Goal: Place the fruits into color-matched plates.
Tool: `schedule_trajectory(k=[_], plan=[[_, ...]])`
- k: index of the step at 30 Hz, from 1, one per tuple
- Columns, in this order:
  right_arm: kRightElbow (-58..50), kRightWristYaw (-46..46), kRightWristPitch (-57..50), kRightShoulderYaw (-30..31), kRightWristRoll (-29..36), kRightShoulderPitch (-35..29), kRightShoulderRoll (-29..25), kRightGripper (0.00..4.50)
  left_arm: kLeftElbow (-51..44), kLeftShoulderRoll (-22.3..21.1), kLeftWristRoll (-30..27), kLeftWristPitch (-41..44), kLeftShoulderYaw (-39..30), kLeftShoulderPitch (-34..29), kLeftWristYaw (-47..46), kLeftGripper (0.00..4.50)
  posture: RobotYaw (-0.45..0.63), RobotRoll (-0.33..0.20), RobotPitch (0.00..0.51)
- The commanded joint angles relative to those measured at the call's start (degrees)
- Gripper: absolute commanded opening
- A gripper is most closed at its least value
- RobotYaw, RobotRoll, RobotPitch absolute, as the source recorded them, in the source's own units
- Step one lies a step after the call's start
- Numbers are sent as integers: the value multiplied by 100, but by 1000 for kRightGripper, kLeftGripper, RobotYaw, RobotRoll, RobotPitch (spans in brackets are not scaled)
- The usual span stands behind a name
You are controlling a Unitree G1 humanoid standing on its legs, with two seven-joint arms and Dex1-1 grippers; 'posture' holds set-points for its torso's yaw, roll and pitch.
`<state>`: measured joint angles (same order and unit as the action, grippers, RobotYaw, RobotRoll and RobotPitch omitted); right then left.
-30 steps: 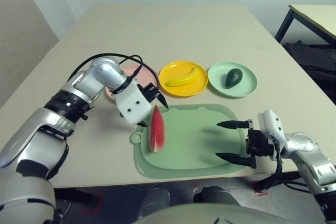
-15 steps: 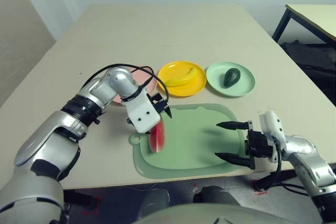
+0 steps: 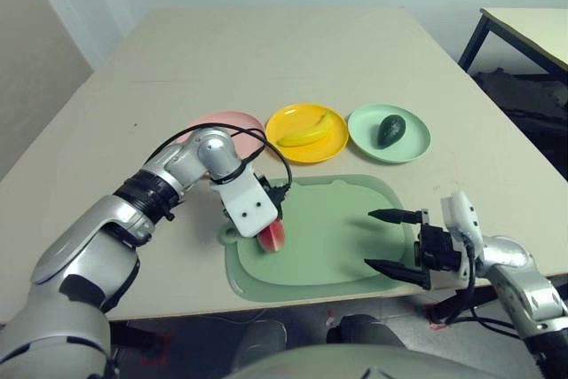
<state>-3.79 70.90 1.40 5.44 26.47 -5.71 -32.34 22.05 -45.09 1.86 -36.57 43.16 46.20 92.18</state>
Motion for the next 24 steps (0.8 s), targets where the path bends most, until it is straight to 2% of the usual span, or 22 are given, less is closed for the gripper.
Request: schedule_trajectory(k=[1,6,10,17,24], plan=[[114,43,127,-20,-51,34,19,4500,-168,-175,-110,198,112,-61,32,2267,1,0,0],[62,-193,113,-109,-2,-39,137,4500,-215,-467,-370,442,-140,40,32,2267,17,0,0],[-83,-587,121,-126,-90,-242,299,4500,177,-673,-441,500,-502,220,32,2267,18,0,0],[-502,-1354,-169,-110,-56,-521,628,4500,1648,-702,-7,30,-1144,778,-78,2267,39,0,0],[-818,-1789,-504,-91,105,-734,905,4500,3237,-642,961,-489,-1440,1357,-1035,2267,35,0,0]])
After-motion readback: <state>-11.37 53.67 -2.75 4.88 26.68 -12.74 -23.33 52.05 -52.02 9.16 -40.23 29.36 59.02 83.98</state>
